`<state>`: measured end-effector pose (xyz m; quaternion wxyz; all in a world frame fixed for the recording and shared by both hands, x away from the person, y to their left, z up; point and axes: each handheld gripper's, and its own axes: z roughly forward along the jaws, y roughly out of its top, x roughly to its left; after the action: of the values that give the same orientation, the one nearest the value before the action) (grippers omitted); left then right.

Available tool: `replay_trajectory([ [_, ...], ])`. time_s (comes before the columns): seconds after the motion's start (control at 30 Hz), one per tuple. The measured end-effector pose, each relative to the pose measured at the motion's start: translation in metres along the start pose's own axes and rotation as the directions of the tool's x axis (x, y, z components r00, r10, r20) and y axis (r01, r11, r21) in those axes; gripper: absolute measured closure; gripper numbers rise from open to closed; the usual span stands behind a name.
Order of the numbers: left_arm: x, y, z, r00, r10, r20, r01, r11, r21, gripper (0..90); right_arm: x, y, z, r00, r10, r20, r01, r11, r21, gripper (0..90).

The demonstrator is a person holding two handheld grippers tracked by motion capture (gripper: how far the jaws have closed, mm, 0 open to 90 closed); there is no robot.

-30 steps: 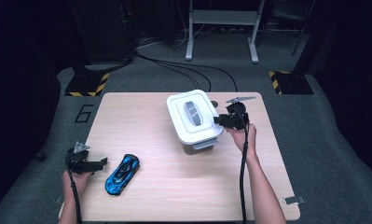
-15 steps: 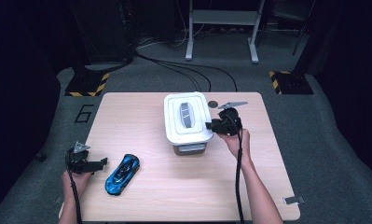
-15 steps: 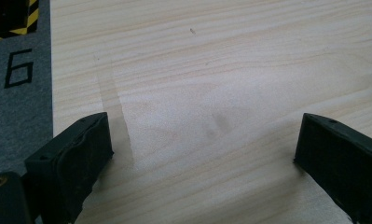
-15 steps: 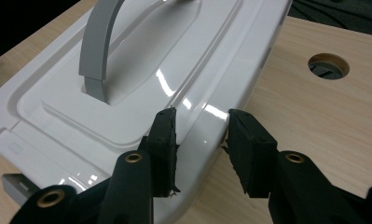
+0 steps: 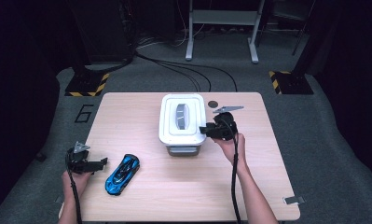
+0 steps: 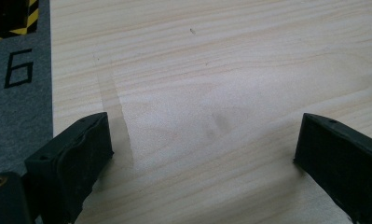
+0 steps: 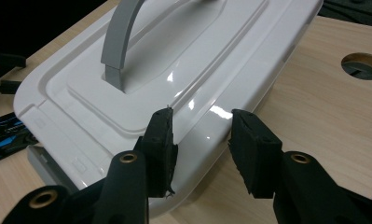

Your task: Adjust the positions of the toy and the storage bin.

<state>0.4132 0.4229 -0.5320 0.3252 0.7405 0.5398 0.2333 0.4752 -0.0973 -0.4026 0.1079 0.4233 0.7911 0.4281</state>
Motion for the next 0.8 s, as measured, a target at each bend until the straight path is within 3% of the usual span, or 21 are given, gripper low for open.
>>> replay_trajectory([
  [0.43, 0.000, 0.000, 0.000, 1.0000, 0.001, -0.001, -0.001, 1.0000, 0.000, 4.0, 0.023, -0.005, 0.003, 0.9960, -0.009, -0.089, 0.008, 1.0000, -0.003, 58.5],
  [0.8, 0.000, 0.000, 0.000, 1.0000, 0.003, -0.003, -0.003, 1.0000, 0.000, 4.0, 0.042, -0.003, 0.013, 0.9909, -0.030, -0.131, 0.030, 0.9995, -0.001, 58.0],
])
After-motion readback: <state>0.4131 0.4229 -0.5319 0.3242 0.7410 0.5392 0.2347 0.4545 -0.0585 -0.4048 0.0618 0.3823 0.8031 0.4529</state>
